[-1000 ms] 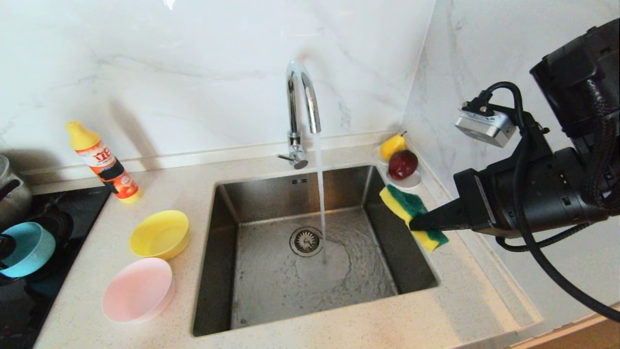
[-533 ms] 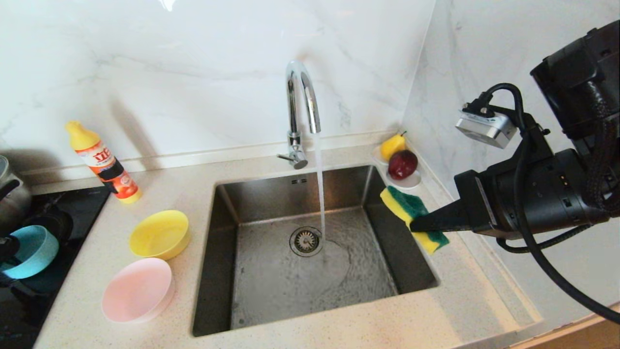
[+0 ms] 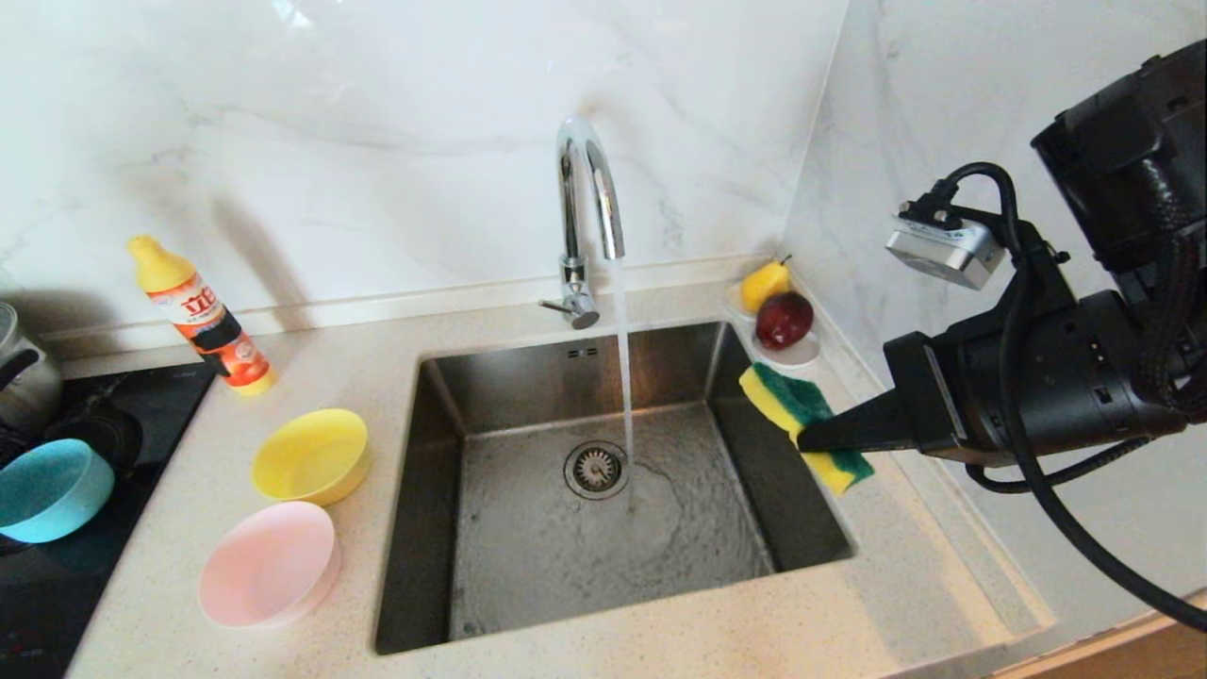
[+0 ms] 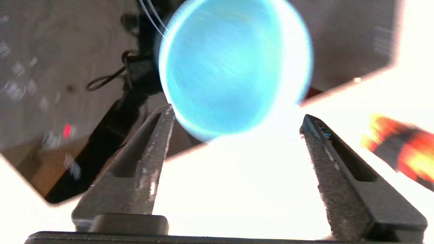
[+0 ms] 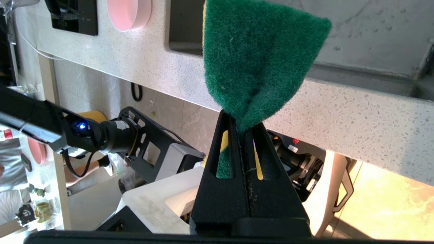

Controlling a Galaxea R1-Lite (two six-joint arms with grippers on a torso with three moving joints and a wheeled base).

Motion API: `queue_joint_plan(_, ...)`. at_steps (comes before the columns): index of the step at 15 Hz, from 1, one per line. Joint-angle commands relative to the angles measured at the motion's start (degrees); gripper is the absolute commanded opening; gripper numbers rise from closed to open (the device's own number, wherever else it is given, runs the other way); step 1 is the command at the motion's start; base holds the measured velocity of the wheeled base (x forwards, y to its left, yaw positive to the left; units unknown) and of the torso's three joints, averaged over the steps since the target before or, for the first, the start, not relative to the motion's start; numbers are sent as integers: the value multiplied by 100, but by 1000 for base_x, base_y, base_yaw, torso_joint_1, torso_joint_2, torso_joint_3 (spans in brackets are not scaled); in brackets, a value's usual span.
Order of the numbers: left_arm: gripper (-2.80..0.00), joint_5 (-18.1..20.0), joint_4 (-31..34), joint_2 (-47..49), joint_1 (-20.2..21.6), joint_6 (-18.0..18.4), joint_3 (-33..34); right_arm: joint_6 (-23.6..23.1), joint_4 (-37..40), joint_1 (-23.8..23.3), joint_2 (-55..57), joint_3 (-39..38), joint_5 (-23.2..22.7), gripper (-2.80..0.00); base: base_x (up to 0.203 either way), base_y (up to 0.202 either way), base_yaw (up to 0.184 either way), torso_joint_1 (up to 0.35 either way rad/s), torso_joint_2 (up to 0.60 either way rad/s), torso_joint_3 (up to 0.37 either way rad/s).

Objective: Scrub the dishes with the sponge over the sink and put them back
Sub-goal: Wash the bowl

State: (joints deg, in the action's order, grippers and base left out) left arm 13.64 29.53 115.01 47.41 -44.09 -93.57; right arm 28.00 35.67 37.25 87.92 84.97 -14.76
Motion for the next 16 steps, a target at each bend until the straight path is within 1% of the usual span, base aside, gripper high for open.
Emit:
queue_joint_plan(1,-280,24,121,-796,-8,25,-13,12,28,1,-3,36,-3,-280,0,0,0,0,0,0)
queue_joint_plan(4,-280,40,228,-1497,-21,307,-21,12,28,1,6,64,-9,-280,0,0,0,0,0,0)
queue_joint_plan(5,-280,41,261,-1774,-55,517,15,12,28,1,23,64,-9,-280,0,0,0,0,0,0)
queue_joint_plan(6,-280,42,381,-2020,-176,1018,116,21,28,1,32,64,0,-280,0,0,0,0,0,0)
queue_joint_plan(7,-280,42,532,-2235,-340,1679,285,21,28,1,40,64,0,-280,0,0,0,0,0,0)
queue_joint_plan(8,-280,42,636,-2401,-540,2177,582,21,28,1,41,64,0,-280,0,0,0,0,0,0)
queue_joint_plan(11,-280,-5,713,-2581,-1391,2945,1408,30,20,5,74,72,0,-280,0,0,0,0,0,0)
queue_joint_plan(13,-280,-139,682,-2563,-1997,3334,1844,39,28,1,94,72,0,-280,0,0,0,0,0,0)
queue_joint_plan(14,-24,-379,668,-2412,-2265,3429,1980,39,28,1,85,72,0,-280,0,0,0,0,0,0)
queue_joint_plan(15,0,-683,651,-2245,-2496,3475,2102,39,28,1,85,72,8,-280,0,0,0,0,0,0)
queue_joint_plan(16,0,-815,576,-2080,-2583,3489,2152,39,36,1,85,71,6,-280,0,0,0,0,0,0)
